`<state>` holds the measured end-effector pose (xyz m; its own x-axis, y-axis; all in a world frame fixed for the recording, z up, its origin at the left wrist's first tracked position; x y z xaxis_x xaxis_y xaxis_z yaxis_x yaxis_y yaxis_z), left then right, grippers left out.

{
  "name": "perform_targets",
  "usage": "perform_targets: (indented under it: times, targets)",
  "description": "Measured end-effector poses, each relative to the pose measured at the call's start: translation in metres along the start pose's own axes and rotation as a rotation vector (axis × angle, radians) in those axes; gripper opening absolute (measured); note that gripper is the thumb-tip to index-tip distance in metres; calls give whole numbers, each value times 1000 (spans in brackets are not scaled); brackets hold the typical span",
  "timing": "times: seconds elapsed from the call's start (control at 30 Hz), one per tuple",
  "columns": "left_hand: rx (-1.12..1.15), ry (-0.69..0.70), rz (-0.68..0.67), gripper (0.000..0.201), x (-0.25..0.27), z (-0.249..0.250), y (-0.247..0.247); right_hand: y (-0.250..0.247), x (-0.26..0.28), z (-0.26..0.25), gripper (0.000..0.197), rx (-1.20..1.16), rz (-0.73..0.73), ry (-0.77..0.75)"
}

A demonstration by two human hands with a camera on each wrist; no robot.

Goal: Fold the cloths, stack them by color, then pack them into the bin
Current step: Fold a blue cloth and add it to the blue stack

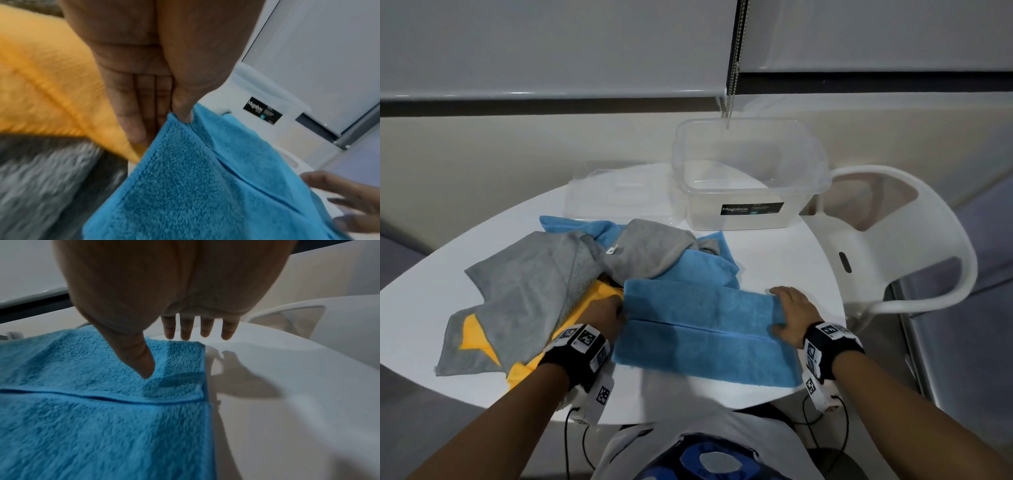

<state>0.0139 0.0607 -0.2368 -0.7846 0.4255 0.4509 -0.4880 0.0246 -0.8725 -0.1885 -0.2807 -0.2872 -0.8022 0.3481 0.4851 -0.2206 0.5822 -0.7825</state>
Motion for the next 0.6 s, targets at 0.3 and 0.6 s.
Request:
perform_targets:
  times: [0.3,0.6]
  targets:
    - [-174,55,157,21,-78,14,-116,11,-3,-31,28,-167,-169,-70]
    - [-303,161,122,40,-140,83,-122,37,17,-35,15,-418,-305,-46]
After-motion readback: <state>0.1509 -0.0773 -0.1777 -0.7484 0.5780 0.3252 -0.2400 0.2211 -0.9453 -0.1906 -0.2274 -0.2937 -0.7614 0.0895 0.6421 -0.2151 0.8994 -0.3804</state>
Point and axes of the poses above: each hand's wrist, its own x-axis away from the middle knuckle, its own y-axis out of the palm, z = x × y, the point moved 9 cm from there along -x, towards the middle knuckle, and after that the axes turned 6 degrees about -x, right-handed, at the moved point
